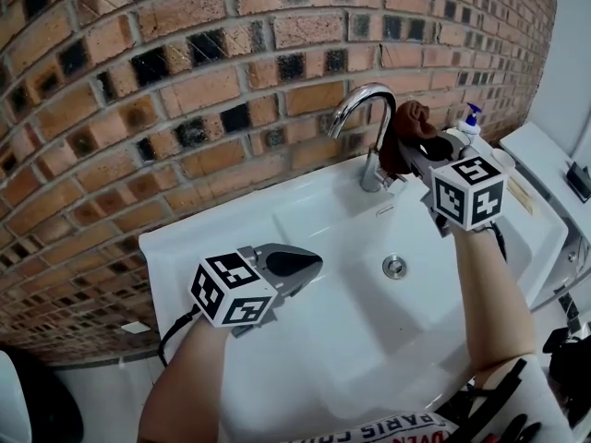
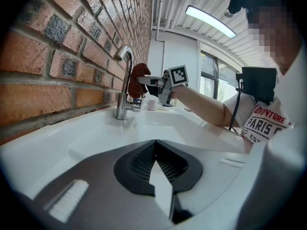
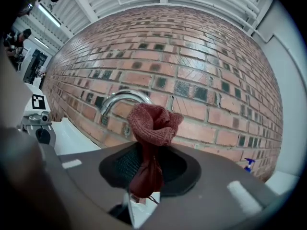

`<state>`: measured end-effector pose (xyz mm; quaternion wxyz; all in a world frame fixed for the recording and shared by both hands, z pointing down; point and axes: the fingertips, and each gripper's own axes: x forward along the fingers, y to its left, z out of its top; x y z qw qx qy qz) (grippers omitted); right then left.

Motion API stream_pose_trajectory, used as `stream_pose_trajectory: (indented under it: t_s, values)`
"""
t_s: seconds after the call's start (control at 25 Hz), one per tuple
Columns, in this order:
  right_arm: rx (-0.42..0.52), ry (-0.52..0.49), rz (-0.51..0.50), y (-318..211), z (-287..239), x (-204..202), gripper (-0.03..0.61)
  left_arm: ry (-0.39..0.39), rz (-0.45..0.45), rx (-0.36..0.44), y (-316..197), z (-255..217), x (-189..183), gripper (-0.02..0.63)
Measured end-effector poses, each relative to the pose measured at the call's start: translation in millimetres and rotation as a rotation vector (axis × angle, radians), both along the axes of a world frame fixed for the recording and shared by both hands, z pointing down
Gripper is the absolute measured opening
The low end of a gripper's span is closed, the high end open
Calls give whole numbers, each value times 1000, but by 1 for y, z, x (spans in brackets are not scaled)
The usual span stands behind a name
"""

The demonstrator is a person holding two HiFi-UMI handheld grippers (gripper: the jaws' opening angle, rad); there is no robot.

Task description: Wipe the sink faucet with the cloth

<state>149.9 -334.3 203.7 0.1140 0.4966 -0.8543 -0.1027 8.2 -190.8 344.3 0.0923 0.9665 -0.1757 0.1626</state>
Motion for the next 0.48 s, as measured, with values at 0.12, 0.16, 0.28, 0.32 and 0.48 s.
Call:
stream_pose_trajectory:
  t_s: [0.12,0.16,0.28,0.32,0.48]
  values:
    - [47,31,-42,15,-13,-15,95,-1,1,1,0,0,0,5]
    - [63,49,-54,19,-17,-21,95,-1,1,1,0,0,0,5]
    - [86,92,-90,25,-19,-40,95,-1,0,1,0,0,0,5]
    - [88,104,-99,25,-18,-45,95,-1,0,1,0,0,0,5]
    - [88,141,-93,18,-11,-52,95,0,0,1,0,-1,0,5]
